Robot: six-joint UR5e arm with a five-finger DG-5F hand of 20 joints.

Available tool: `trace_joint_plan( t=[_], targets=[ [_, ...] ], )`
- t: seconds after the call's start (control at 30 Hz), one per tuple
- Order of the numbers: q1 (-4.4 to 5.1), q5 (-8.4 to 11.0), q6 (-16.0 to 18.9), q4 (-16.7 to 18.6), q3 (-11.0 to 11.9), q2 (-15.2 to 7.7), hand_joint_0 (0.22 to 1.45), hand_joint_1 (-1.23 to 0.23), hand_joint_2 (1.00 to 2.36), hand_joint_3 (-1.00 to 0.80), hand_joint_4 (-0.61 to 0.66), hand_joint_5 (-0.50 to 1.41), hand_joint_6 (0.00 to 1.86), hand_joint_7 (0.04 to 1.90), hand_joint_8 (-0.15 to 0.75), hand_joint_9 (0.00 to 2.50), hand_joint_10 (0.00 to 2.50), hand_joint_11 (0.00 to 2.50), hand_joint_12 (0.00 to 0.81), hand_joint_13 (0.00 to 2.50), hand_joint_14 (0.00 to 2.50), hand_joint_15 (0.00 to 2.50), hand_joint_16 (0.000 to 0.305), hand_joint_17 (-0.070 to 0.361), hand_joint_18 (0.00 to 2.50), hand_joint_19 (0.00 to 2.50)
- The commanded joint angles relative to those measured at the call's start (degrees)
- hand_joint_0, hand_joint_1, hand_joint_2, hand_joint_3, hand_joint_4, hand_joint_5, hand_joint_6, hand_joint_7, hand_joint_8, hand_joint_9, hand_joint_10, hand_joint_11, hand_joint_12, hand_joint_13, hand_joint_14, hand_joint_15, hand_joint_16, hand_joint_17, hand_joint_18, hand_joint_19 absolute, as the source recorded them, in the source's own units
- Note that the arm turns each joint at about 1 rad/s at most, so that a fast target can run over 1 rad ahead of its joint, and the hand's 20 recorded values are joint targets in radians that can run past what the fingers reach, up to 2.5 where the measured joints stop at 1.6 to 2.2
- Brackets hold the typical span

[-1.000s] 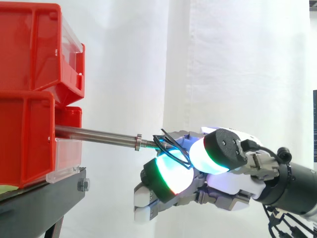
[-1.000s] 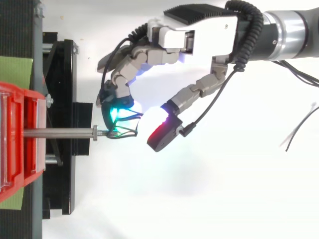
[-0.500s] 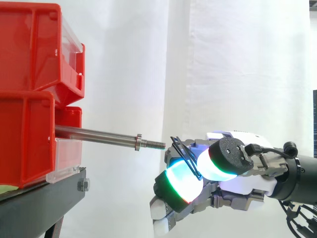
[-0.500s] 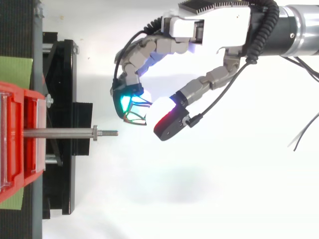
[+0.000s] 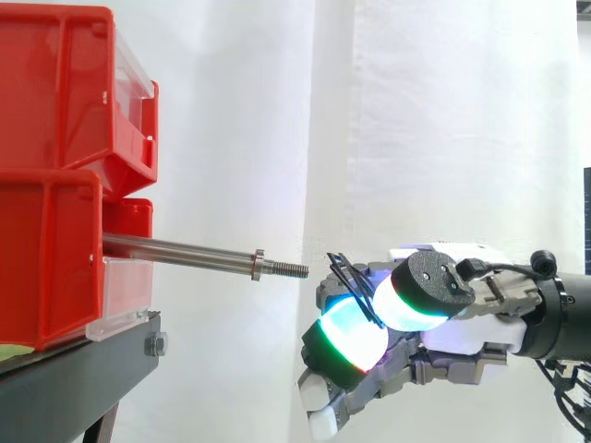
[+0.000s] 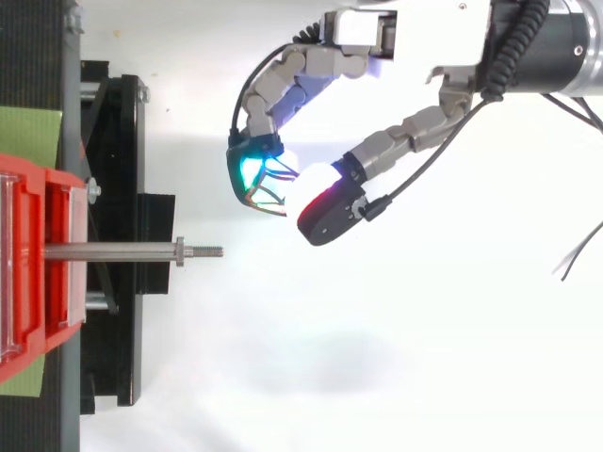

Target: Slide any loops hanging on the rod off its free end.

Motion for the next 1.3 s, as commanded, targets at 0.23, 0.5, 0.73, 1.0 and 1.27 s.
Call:
trace_joint_plan(
  t=[0.23, 0.5, 0.73, 1.0, 1.27],
  targets=[
    [-0.01, 2.56, 2.32, -8.09, 0.02, 2.56, 0.71, -0.81, 1.01, -0.38, -0.08, -0.17, 0.94, 0.97, 0.283, 0.79, 0.01, 0.24, 0.295, 0.73, 0.01, 0.15, 0.028, 0.063, 0.59, 0.17],
    [-0.01, 3.53, 6.28, -9.76, 0.02, 3.88, 0.69, -0.78, 1.0, -0.45, -0.04, -0.16, 0.94, 0.98, 0.285, 0.79, 0.01, 0.23, 0.294, 0.73, 0.01, 0.15, 0.028, 0.062, 0.59, 0.18],
    [0.08, 4.67, 6.98, -14.68, 0.02, 5.72, 0.63, -0.68, 1.0, -0.5, 0.04, -0.14, 0.92, 1.02, 0.29, 0.81, 0.01, 0.23, 0.291, 0.72, 0.01, 0.16, 0.028, 0.062, 0.58, 0.2],
    [0.17, 5.28, 6.98, -16.0, 0.02, 7.3, 0.61, -0.51, 1.0, -0.5, 0.04, -0.12, 0.9, 1.11, 0.295, 0.85, 0.01, 0.22, 0.288, 0.73, 0.01, 0.18, 0.027, 0.062, 0.56, 0.23],
    [-0.27, 5.28, 6.98, -17.05, 0.11, 9.41, 0.62, -0.68, 1.01, -0.28, 0.08, -0.13, 0.91, 1.07, 0.301, 0.84, 0.01, 0.24, 0.3, 0.73, 0.01, 0.18, 0.028, 0.062, 0.57, 0.21]
  ],
)
